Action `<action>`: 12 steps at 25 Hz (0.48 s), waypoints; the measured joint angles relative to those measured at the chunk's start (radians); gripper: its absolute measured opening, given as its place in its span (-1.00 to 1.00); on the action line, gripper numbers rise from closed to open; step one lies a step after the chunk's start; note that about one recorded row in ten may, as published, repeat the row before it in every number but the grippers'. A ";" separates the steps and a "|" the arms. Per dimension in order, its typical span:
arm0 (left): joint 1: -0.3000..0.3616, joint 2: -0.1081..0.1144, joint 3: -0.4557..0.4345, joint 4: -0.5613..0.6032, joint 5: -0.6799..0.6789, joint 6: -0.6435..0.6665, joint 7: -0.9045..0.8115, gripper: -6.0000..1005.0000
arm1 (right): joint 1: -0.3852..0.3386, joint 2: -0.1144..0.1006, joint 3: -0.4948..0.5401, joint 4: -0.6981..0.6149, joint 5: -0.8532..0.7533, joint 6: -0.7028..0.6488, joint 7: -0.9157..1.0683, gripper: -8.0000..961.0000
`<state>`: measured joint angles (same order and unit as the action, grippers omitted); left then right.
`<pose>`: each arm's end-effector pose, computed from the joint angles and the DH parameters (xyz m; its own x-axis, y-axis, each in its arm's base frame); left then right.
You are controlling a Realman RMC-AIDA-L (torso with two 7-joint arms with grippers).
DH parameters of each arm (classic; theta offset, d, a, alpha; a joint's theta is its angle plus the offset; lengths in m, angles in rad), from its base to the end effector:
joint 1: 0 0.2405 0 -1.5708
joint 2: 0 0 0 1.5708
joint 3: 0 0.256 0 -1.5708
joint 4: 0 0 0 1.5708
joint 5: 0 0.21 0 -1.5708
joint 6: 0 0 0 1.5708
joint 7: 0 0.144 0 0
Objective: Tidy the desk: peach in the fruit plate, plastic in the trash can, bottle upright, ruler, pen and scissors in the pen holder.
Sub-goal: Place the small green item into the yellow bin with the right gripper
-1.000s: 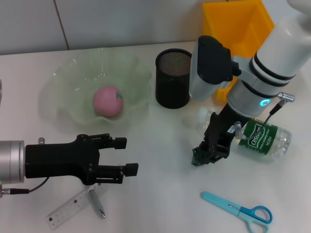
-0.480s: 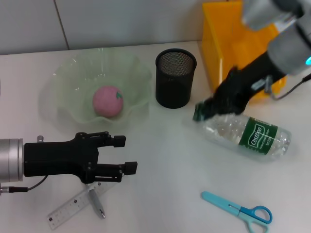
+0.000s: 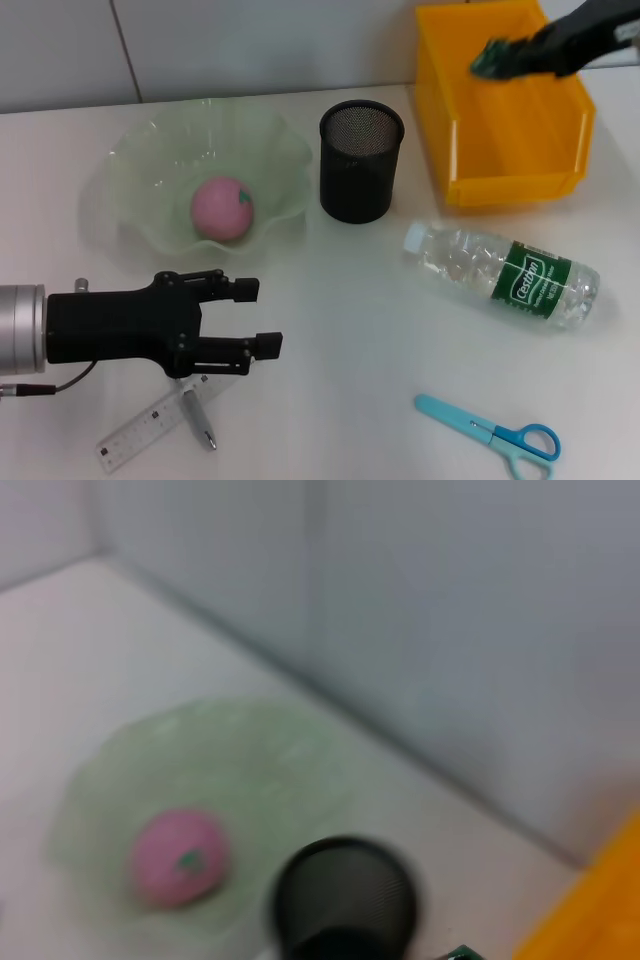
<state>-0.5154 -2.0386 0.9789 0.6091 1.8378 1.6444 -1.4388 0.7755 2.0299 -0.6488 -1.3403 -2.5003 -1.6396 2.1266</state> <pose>-0.2437 0.3060 -0.0197 0.7963 0.3890 0.4632 0.3944 -0.9145 0.0900 0.1717 0.4068 0.1309 0.8540 -0.4728 -0.2172 -0.5135 -0.6987 -0.4981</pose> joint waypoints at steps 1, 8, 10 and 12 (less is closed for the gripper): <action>0.000 0.000 0.000 0.000 0.000 0.000 0.000 0.67 | -0.003 -0.008 0.007 0.010 0.000 0.032 0.012 -0.68; 0.000 0.001 -0.002 0.002 0.000 0.005 0.000 0.67 | 0.003 -0.040 -0.014 0.167 -0.045 0.239 0.063 -0.67; 0.000 0.001 -0.002 0.002 0.000 0.007 0.000 0.67 | 0.015 -0.041 -0.021 0.227 -0.075 0.298 0.065 -0.65; 0.000 0.002 -0.002 0.003 0.000 0.009 0.000 0.67 | 0.023 -0.041 -0.033 0.278 -0.088 0.352 0.064 -0.61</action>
<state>-0.5154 -2.0365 0.9767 0.6120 1.8377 1.6538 -1.4388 0.7983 1.9892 -0.6814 -1.0621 -2.5883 -1.2875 2.1908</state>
